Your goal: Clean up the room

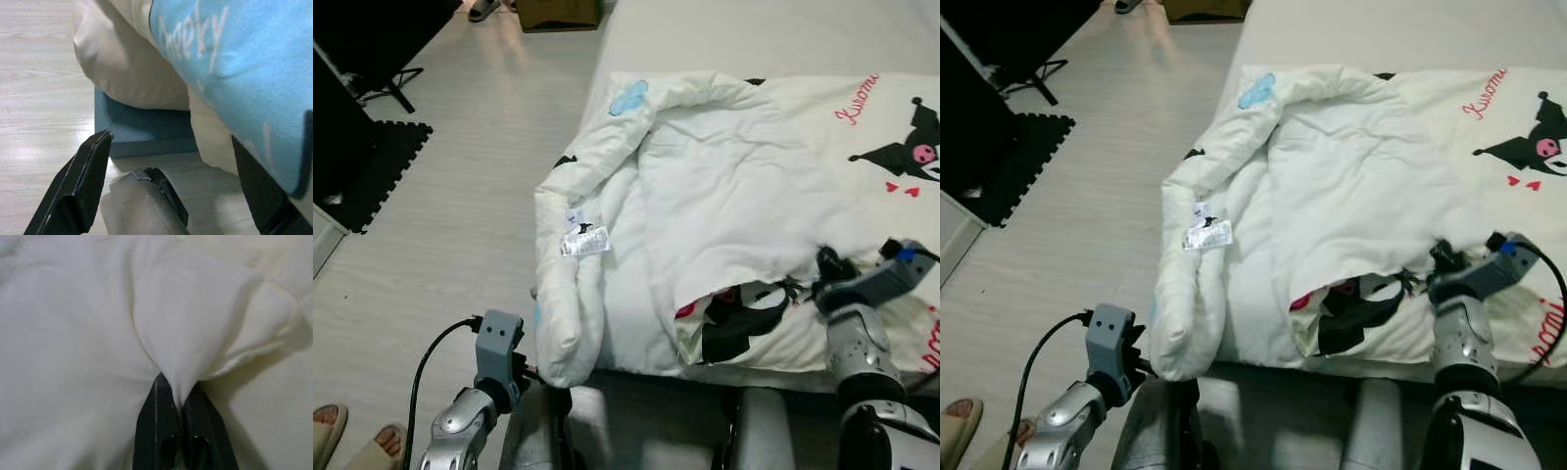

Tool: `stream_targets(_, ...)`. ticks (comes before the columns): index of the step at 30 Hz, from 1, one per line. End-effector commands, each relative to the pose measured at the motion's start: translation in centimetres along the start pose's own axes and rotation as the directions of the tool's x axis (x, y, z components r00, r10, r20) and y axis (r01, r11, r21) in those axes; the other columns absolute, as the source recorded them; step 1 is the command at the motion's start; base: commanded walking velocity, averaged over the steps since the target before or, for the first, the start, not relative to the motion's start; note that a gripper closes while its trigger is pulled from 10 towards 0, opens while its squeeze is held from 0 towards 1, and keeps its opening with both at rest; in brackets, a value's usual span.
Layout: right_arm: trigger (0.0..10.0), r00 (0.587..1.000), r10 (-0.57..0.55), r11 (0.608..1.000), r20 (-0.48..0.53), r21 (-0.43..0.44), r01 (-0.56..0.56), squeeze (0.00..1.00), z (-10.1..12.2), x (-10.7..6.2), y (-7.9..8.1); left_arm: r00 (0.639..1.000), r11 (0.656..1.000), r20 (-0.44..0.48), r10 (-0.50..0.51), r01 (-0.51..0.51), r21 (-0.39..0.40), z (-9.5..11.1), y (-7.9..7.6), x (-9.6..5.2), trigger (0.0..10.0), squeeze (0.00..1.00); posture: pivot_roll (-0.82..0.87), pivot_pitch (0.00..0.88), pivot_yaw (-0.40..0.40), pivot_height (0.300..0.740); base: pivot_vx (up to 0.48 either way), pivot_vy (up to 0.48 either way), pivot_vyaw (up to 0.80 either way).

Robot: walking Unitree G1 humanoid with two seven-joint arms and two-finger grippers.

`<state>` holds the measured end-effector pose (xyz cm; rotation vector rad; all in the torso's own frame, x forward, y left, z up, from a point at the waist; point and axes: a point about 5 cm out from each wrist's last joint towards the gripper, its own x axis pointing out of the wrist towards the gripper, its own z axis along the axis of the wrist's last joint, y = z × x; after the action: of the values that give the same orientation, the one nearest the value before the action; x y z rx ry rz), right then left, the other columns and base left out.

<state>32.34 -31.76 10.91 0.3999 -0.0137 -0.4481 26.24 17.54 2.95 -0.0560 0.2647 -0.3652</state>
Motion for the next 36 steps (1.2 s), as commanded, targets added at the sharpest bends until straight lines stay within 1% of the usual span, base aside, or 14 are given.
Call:
stream_targets(1, 10.0, 0.998, -0.064, 0.991, 0.001, -0.12, 0.064, 0.0, -0.1, -0.5, -1.2, 0.999, 1.0, -0.042, 0.015, -0.016, -0.023, -1.1, 0.1, -0.6, 10.0, 0.0, 0.17, 0.337, 0.092, 0.522, 0.0, 0.0, 0.0)
stream_targets(7, 10.0, 0.987, -0.15, 0.975, 0.056, -0.16, 0.157, 0.0, 0.9, -0.7, -2.5, 0.999, 1.0, -0.044, 0.01, -0.011, -0.025, -1.1, 0.0, -0.4, 10.0, 0.0, 0.16, 0.333, 0.095, 0.522, 0.0, 0.0, 0.0)
stream_targets(12, 10.0, 0.993, -0.053, 0.98, 0.109, -0.185, 0.073, 0.0, 1.8, -0.8, -0.7, 0.999, 1.0, -0.045, 0.01, -0.011, -0.027, -1.1, 0.0, -0.2, 10.0, 0.0, 0.16, 0.327, 0.091, 0.522, 0.0, 0.0, 0.0)
stream_targets(15, 10.0, 0.995, 0.056, 0.971, 0.082, -0.237, -0.036, 0.0, 1.4, -1.0, 1.2, 0.999, 0.999, -0.045, 0.01, -0.012, -0.031, -1.1, -0.1, -0.1, 10.0, 0.0, 0.15, 0.323, 0.088, 0.522, 0.0, 0.0, 0.0)
stream_targets(18, 10.0, 0.995, 0.074, 0.96, 0.061, -0.274, -0.055, 0.0, 1.1, -1.1, 1.6, 0.999, 0.999, -0.046, 0.01, -0.012, -0.032, -1.1, -0.1, -0.1, 10.0, 0.0, 0.15, 0.323, 0.088, 0.522, 0.0, 0.0, 0.0)
stream_targets(19, 10.0, 0.994, 0.095, 0.959, 0.049, -0.274, -0.078, 1.0, 0.6, -1.3, 2.1, 0.999, 0.999, -0.046, 0.009, -0.011, -0.034, -1.2, -0.2, 0.0, 10.0, 0.0, 0.15, 0.318, 0.083, 0.522, 0.0, 0.0, 0.0)
stream_targets(22, 10.0, 0.991, 0.131, 0.947, 0.01, -0.296, -0.122, 1.0, -0.4, -1.7, 3.2, 0.999, 0.999, -0.046, 0.009, -0.01, -0.036, -1.2, -0.3, 0.1, 10.0, 0.0, 0.15, 0.313, 0.08, 0.522, 0.0, 0.0, 0.0)
stream_targets(26, 10.0, 0.994, 0.108, 0.945, -0.012, -0.311, -0.106, 1.0, -0.9, -1.8, 3.2, 0.999, 0.999, -0.045, 0.009, -0.011, -0.037, -1.2, -0.3, 0.2, 10.0, 0.0, 0.15, 0.311, 0.079, 0.522, 0.0, 0.0, 0.0)
stream_targets(27, 10.0, 0.995, 0.103, 0.947, -0.014, -0.306, -0.103, 0.0, -1.0, -1.9, 3.3, 0.999, 0.999, -0.046, 0.011, -0.013, -0.038, -1.2, -0.2, 0.2, 10.0, 0.0, 0.15, 0.306, 0.077, 0.522, 0.0, 0.0, 0.0)
stream_targets(30, 10.0, 0.994, 0.106, 0.947, -0.012, -0.303, -0.105, 0.0, -1.0, -2.0, 3.4, 0.999, 0.999, -0.046, 0.012, -0.014, -0.038, -1.3, -0.2, 0.2, 10.0, 0.0, 0.15, 0.306, 0.077, 0.522, 0.0, 0.0, 0.0)
stream_targets(31, 3.6, 0.991, 0.134, 0.946, -0.006, -0.296, -0.129, 0.0, -0.9, -2.1, 3.7, 0.999, 0.999, -0.047, 0.013, -0.015, -0.039, -1.3, -0.2, 0.2, 10.0, 0.0, 0.14, 0.303, 0.077, 0.522, 0.0, 0.0, 0.0)
stream_targets(32, 3.6, 0.991, 0.134, 0.946, -0.006, -0.296, -0.129, 0.0, -0.9, -2.1, 3.7, 0.999, 0.999, -0.047, 0.013, -0.015, -0.039, -1.3, -0.2, 0.2, 10.0, 0.0, 0.14, 0.303, 0.077, 0.522, 0.0, 0.0, 0.0)
stream_targets(33, 0.0, 0.99, 0.144, 0.945, -0.004, -0.295, -0.139, 0.0, -0.8, -2.1, 3.9, 0.999, 0.999, -0.047, 0.013, -0.015, -0.039, -1.3, -0.2, 0.2, 10.0, 0.0, 0.14, 0.303, 0.077, 0.522, 0.0, 0.0, 0.0)
stream_targets(36, 0.0, 0.987, 0.161, 0.947, -0.002, -0.28, -0.155, 0.0, -0.9, -2.3, 4.1, 0.999, 0.999, -0.045, 0.012, -0.014, -0.042, -1.3, -0.3, 0.3, 10.0, 0.0, 0.14, 0.298, 0.073, 0.522, 0.0, 0.0, 0.0)
